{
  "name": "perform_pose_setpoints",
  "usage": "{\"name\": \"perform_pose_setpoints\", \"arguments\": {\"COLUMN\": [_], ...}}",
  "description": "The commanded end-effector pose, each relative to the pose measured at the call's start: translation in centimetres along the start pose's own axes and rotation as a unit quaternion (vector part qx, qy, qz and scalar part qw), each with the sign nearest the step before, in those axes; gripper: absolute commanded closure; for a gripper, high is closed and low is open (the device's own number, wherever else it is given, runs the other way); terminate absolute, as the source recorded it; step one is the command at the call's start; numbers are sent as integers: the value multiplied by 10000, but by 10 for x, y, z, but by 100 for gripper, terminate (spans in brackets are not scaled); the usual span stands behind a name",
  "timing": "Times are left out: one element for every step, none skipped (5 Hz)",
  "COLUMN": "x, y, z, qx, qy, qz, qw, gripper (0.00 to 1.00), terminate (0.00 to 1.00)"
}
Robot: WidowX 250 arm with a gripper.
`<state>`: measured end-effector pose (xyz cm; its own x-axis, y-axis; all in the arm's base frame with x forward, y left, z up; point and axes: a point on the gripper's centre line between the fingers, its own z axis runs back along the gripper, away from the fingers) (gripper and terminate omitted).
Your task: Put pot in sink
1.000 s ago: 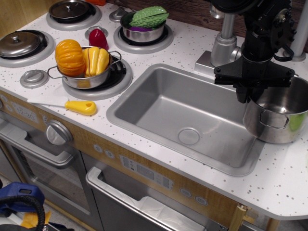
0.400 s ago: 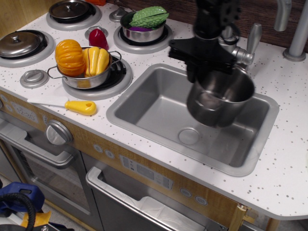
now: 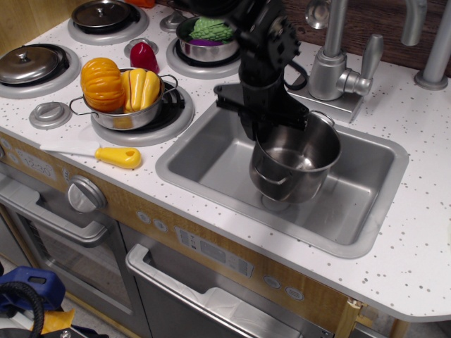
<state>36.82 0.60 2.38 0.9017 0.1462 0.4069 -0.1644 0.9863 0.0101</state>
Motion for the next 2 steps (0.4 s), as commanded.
{"name": "perform_pose_setpoints", "arguments": {"x": [9,9], "y": [3,3], "z": [6,6], "qx": [-141,-141], "qy": [-321,-321], "qz": [306,306], "qw": [9989,9989], "gripper": [0,0], "terminate": [0,100]}}
